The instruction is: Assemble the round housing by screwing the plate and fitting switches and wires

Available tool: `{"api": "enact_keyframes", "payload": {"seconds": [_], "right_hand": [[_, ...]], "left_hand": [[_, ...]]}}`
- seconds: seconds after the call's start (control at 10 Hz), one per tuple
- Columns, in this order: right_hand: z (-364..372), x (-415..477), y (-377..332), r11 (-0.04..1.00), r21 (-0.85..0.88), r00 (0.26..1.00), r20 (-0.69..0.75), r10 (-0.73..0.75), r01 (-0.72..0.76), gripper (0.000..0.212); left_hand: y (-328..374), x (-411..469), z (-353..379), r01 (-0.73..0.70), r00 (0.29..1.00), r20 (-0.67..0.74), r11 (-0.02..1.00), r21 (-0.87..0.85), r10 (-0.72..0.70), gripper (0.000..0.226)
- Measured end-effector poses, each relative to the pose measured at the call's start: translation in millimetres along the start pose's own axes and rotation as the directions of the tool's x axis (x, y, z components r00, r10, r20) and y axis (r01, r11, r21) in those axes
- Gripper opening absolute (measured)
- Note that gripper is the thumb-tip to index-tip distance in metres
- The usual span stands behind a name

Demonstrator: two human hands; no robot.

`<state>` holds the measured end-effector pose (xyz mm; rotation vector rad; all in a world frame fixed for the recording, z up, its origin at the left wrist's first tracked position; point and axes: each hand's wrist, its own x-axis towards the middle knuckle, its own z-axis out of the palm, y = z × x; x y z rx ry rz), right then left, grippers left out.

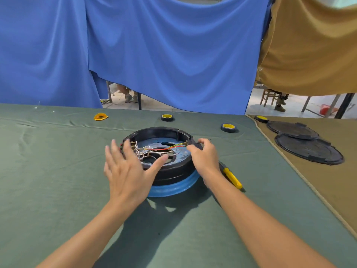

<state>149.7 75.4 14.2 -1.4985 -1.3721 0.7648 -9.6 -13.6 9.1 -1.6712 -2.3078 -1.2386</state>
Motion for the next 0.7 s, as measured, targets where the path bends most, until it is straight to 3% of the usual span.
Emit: {"api": "enact_keyframes", "payload": {"seconds": [0.1, 0.2, 0.4, 0.7], "right_hand": [[1, -19, 13, 0.995, -0.015, 0.995, 0.012, -0.097, 0.097, 0.019], [3, -20, 17, 0.994, -0.031, 0.994, -0.003, -0.105, 0.105, 0.035], [11, -4, 9, 0.998, -0.061, 1.000, 0.007, -0.007, 0.008, 0.043], [-3, -9, 1, 0.990, -0.138, 0.998, 0.052, 0.039, -0.031, 0.061]], "left_hand": [[-13, 5, 8, 0.111, 0.985, 0.159, 0.948, -0.299, -0.065, 0.128], [-16, 12, 15, 0.075, 0.987, 0.160, 0.929, -0.364, -0.017, 0.130], [-27, 24, 23, -0.041, 0.980, 0.167, 0.922, -0.384, 0.113, 0.137], [-33, 23, 27, -0.065, 0.987, 0.117, 0.941, -0.332, 0.110, 0.140]]}}
